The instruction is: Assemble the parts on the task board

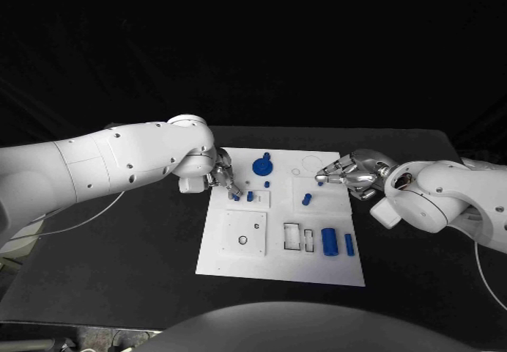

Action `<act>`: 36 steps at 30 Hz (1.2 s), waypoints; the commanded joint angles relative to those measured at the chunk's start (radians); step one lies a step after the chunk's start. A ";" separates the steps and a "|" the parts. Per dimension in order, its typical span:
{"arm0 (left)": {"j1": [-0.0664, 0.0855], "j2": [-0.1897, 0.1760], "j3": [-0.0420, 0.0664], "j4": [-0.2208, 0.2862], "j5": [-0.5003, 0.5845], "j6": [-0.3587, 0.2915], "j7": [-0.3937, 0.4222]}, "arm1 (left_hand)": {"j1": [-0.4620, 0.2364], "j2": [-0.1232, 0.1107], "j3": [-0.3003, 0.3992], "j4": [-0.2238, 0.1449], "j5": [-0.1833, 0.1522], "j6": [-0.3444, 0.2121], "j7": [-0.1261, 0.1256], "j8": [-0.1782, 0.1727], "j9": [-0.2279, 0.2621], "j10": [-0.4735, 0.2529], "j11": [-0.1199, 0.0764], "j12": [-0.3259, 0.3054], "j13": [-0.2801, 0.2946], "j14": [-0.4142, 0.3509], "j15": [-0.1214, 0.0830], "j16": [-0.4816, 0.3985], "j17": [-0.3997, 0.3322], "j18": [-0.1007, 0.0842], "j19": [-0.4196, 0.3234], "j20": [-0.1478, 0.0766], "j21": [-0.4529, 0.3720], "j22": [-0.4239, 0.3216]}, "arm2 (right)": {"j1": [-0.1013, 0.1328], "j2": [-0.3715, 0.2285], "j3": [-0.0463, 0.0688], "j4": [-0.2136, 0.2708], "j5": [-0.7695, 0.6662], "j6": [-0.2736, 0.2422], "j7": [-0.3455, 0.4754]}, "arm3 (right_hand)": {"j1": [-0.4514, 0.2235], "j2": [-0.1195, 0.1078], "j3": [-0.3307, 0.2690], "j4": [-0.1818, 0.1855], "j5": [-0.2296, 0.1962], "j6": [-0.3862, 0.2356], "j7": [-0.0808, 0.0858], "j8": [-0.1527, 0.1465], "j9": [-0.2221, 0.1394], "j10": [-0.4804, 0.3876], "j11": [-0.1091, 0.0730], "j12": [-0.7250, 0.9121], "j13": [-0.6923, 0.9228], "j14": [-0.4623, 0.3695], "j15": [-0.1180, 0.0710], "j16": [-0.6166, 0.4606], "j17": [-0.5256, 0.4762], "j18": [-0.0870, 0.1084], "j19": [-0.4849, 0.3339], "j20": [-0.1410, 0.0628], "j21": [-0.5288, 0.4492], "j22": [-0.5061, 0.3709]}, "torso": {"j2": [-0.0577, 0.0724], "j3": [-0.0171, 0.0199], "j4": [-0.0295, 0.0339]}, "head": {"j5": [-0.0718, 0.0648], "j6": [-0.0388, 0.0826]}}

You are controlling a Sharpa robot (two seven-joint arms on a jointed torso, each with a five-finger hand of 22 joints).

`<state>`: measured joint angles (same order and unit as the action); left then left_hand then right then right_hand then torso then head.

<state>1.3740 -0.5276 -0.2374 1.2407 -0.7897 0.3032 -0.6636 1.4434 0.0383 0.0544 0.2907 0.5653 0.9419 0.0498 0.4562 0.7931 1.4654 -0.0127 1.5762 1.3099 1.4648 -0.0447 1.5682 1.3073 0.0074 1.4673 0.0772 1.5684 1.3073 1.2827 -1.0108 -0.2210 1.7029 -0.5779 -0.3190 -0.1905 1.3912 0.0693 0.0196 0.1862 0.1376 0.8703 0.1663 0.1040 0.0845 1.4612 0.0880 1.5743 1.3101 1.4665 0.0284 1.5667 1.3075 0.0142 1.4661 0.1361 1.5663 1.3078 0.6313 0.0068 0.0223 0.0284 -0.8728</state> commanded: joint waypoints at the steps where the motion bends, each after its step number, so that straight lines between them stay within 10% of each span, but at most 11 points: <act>1: -0.001 0.005 0.000 -0.001 0.005 0.023 0.002 | 0.013 0.002 0.007 0.001 -0.002 0.014 -0.012 0.005 0.001 0.105 -0.005 -0.005 0.261 0.106 -0.008 0.003 0.263 -0.007 0.103 -0.006 0.002 0.263 | -0.001 0.001 0.000 0.001 -0.003 0.008 0.000 | 0.009 0.003 -0.002 -0.002 0.006 -0.005 -0.003 0.005 -0.001 0.110 0.003 -0.004 0.261 0.104 0.003 0.004 0.263 -0.014 0.105 0.006 0.004 0.263 | 0.000 0.0003 -0.0007 | -0.001 0.000; 36: -0.001 0.006 0.000 -0.014 -0.005 0.016 0.003 | 0.013 0.001 0.010 0.001 -0.007 0.013 -0.011 0.004 0.001 0.105 -0.004 -0.005 0.261 0.106 -0.007 0.003 0.263 -0.007 0.103 -0.006 0.002 0.263 | -0.001 0.002 0.000 0.002 -0.004 0.007 0.002 | 0.009 0.003 -0.002 -0.002 0.006 -0.005 -0.003 0.005 -0.001 0.110 0.003 -0.004 0.261 0.104 0.003 0.004 0.263 -0.014 0.105 0.006 0.004 0.263 | -0.001 0.0003 0.0004 | 0.003 0.000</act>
<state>1.3727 -0.5242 -0.2374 1.2265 -0.7921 0.3059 -0.6638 1.4435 0.0384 0.0598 0.2907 0.5594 0.9438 0.0518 0.4562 0.7927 1.4651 -0.0125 1.5745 1.3100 1.4648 -0.0447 1.5682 1.3080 0.0073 1.4673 0.0772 1.5684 1.3073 1.2827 -1.0098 -0.2210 1.7040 -0.5779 -0.3190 -0.1907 1.3912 0.0693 0.0195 0.1862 0.1376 0.8702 0.1663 0.1040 0.0845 1.4612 0.0880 1.5770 1.3099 1.4664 0.0284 1.5667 1.3073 0.0141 1.4661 0.1361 1.5663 1.3077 0.6314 0.0070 0.0222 0.0315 -0.8728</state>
